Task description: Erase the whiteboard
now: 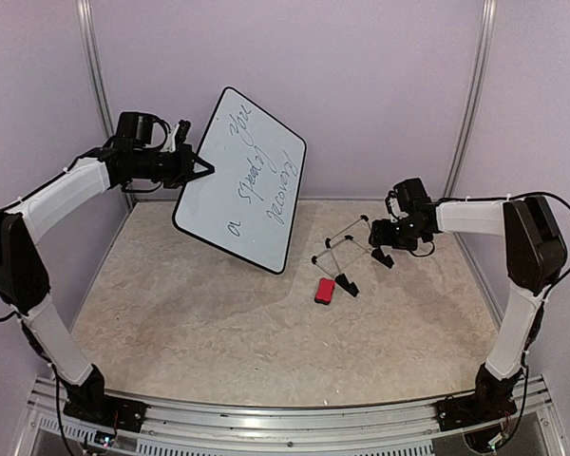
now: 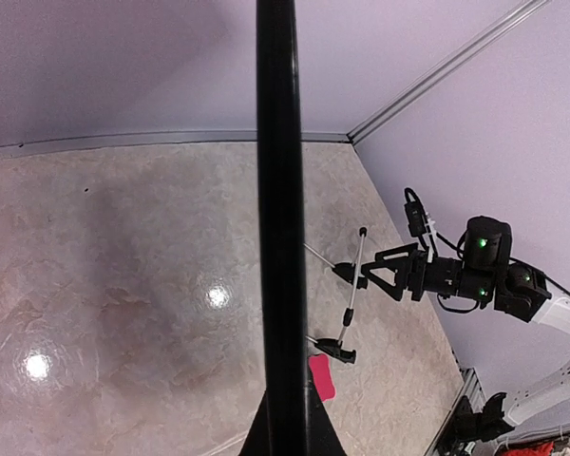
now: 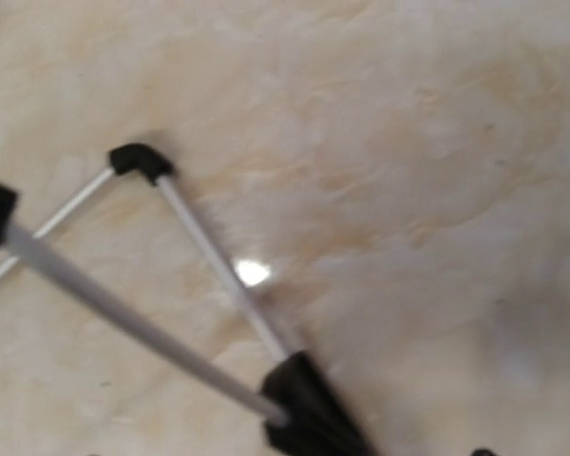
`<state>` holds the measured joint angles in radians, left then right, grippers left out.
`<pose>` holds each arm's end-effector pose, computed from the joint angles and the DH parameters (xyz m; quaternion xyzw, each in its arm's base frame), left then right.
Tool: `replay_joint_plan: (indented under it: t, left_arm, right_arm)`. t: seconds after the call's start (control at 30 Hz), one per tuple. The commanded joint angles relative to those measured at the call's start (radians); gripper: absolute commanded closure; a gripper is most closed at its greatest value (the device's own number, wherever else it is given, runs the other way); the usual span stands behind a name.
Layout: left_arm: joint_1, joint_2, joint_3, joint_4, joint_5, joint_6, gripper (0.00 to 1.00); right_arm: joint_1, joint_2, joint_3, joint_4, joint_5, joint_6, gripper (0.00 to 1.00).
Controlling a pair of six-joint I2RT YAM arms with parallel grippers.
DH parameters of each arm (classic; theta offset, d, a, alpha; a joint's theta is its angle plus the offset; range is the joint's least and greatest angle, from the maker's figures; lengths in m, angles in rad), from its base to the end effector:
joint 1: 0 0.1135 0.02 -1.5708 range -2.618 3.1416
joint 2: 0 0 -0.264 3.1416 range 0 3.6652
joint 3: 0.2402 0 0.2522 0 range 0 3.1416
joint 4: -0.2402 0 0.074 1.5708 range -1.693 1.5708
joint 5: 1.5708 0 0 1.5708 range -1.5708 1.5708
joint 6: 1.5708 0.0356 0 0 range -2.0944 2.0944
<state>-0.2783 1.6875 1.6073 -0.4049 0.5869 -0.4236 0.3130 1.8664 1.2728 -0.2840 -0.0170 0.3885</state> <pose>0.3709 -0.1265 0.3676 0.0895 0.8283 -0.4026 0.3792 0.3838 0.1248 0.1945 0.0326 0.9399 0.1242 0.3163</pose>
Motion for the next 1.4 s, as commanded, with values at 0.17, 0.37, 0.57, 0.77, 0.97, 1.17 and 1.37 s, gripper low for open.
replay_joint_plan:
  t: [0.17, 0.37, 0.57, 0.77, 0.97, 1.17, 1.37]
  left_arm:
    - [0.037, -0.134, -0.022, 0.205, 0.101, -0.025, 1.00]
    - [0.047, -0.153, -0.058, 0.216, 0.118, -0.037, 1.00]
    - [0.067, -0.178, -0.096, 0.239, 0.126, -0.052, 1.00]
    - [0.080, -0.204, -0.128, 0.255, 0.118, -0.066, 1.00]
    - [0.118, -0.261, -0.129, 0.237, 0.064, -0.062, 1.00]
    - [0.131, -0.350, -0.101, 0.119, 0.013, -0.009, 1.00]
    - [0.132, -0.535, -0.194, 0.061, -0.051, 0.000, 1.00]
  right_arm:
    - [-0.006, 0.102, 0.024, 0.007, 0.083, -0.139, 0.24]
    - [-0.006, 0.137, 0.015, 0.041, 0.069, -0.150, 0.41]
    - [-0.005, 0.101, -0.040, 0.104, 0.089, -0.158, 0.82]
    - [-0.002, 0.060, -0.049, 0.132, 0.106, -0.163, 0.98]
    - [0.072, -0.001, -0.003, 0.136, 0.105, -0.202, 0.99]
    - [0.250, 0.100, 0.201, 0.021, 0.148, -0.271, 0.99]
    - [0.354, 0.222, 0.320, -0.009, 0.139, -0.292, 0.99]
